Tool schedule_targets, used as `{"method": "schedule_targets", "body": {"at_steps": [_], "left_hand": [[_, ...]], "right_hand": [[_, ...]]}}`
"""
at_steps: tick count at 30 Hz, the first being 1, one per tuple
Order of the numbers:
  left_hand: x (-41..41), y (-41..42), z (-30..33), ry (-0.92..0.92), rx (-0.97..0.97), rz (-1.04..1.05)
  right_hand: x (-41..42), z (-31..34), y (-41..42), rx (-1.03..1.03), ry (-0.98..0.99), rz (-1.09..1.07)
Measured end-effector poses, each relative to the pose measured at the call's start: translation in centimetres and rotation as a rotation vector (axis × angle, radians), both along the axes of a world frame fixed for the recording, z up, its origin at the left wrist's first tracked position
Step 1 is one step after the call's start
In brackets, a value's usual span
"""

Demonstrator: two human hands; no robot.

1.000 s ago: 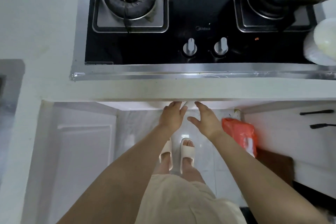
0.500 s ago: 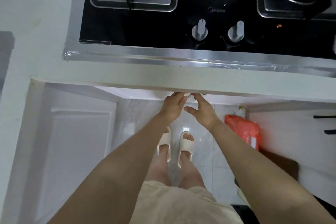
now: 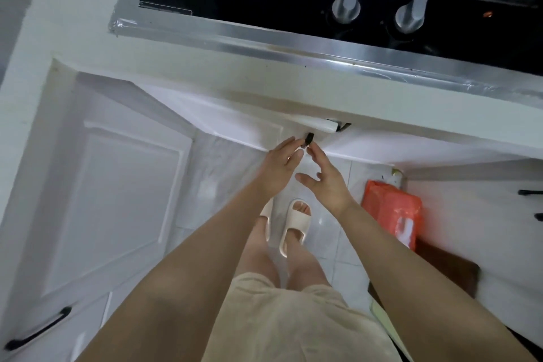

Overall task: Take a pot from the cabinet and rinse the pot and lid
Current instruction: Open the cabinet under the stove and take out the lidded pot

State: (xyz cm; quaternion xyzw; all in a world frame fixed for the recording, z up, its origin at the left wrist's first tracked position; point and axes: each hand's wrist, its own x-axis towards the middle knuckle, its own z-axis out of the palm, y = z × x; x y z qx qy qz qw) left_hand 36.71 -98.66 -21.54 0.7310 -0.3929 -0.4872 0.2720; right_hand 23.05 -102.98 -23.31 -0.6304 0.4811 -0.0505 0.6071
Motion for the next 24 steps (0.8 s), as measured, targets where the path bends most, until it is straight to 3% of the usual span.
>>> {"method": "schedule_targets", "body": {"at_steps": [9, 12, 16, 21, 24], "left_hand": [[-0.1, 3.6, 0.0, -0.046, -0.005, -0.017], [0.1, 5.2, -0.6, -0.032, -0.028, -0.045], [0.5, 6.6, 0.0, -0.01, -0.045, -0.051], [-0.1, 9.3, 2.4, -0.225, -0.18, 0.408], [-0.6, 10.6, 3.7, -0.308, -0.216, 0.531]], "right_hand": [[0.8, 2.2, 3.4, -0.231, -0.033, -0.486], [1.3, 3.1, 4.9, -0.358, -0.055, -0.436], [1.3, 4.1, 6.8, -0.346, -0.086, -0.358], [0.4, 4.8, 10.6, -0.346, -0.093, -0.333], [0.2, 4.8, 13.4, -0.314, -0.097, -0.357]]}}
